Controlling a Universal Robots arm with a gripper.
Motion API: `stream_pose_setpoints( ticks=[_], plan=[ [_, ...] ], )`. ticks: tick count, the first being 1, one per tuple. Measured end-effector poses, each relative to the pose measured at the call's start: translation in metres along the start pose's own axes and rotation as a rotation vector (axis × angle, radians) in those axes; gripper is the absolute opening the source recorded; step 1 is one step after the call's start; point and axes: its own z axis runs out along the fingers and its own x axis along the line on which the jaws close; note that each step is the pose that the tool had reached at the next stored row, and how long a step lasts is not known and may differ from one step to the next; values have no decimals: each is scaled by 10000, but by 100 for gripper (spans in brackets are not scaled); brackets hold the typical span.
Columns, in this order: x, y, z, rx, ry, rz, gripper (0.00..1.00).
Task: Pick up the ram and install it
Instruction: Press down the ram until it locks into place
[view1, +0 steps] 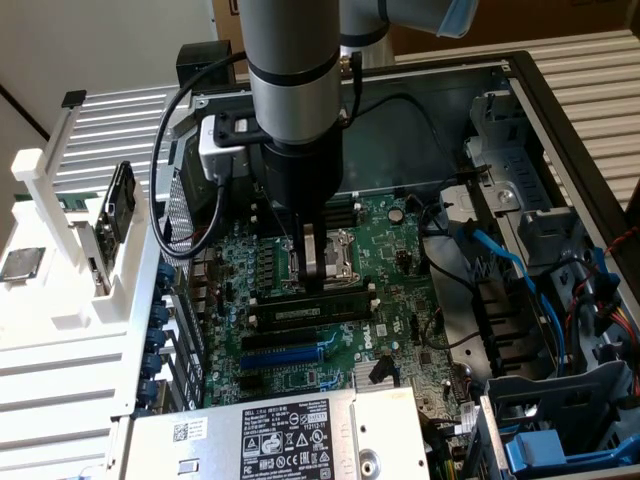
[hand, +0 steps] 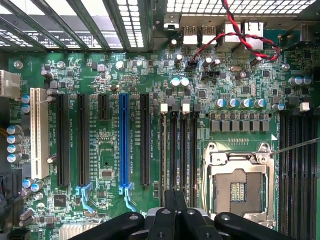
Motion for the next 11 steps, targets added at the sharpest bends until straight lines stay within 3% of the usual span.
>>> stream_pose_setpoints(
  ticks=[11],
  plan=[
    [4,21,53,1,6,1,11]
  ],
)
